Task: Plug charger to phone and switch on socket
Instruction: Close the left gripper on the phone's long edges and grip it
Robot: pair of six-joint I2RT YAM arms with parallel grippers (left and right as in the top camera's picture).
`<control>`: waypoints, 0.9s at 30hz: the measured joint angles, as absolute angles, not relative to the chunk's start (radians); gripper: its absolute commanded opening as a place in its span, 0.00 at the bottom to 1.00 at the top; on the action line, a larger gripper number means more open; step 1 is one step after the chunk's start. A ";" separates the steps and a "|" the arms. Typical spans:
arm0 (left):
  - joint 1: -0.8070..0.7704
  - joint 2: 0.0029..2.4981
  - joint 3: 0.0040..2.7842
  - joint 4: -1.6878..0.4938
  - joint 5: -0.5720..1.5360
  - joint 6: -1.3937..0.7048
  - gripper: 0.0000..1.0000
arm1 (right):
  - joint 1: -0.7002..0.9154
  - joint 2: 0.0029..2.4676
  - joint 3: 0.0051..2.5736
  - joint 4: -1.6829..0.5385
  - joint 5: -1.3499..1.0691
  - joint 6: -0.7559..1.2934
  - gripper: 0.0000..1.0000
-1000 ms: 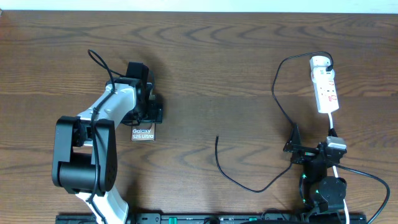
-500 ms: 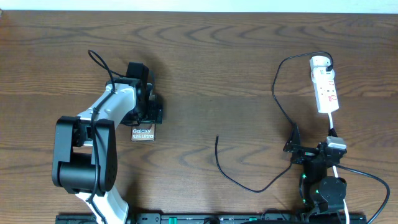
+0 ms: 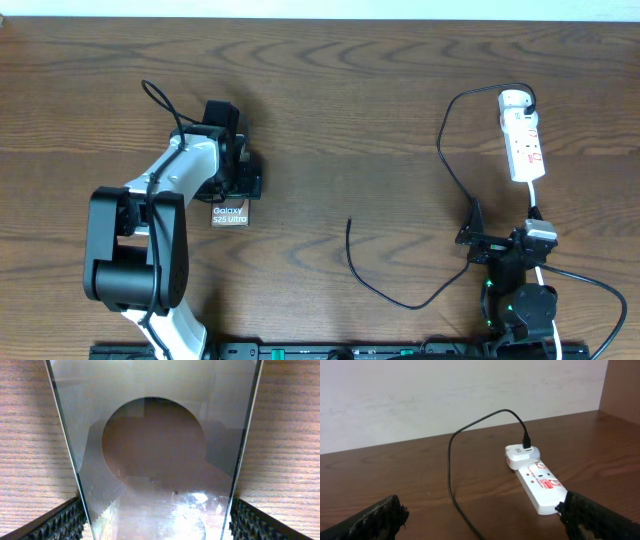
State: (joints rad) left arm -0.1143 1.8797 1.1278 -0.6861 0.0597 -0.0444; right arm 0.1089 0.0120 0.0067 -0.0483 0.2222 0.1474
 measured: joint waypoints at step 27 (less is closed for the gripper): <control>-0.114 1.861 1.099 -0.648 0.054 -0.040 0.82 | 0.109 0.012 0.007 -0.048 0.222 0.147 0.99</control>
State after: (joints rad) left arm -0.1143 1.8606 1.0988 -0.6476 0.0540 -0.0402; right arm 0.1089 0.0120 0.0067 -0.0483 0.2222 0.1474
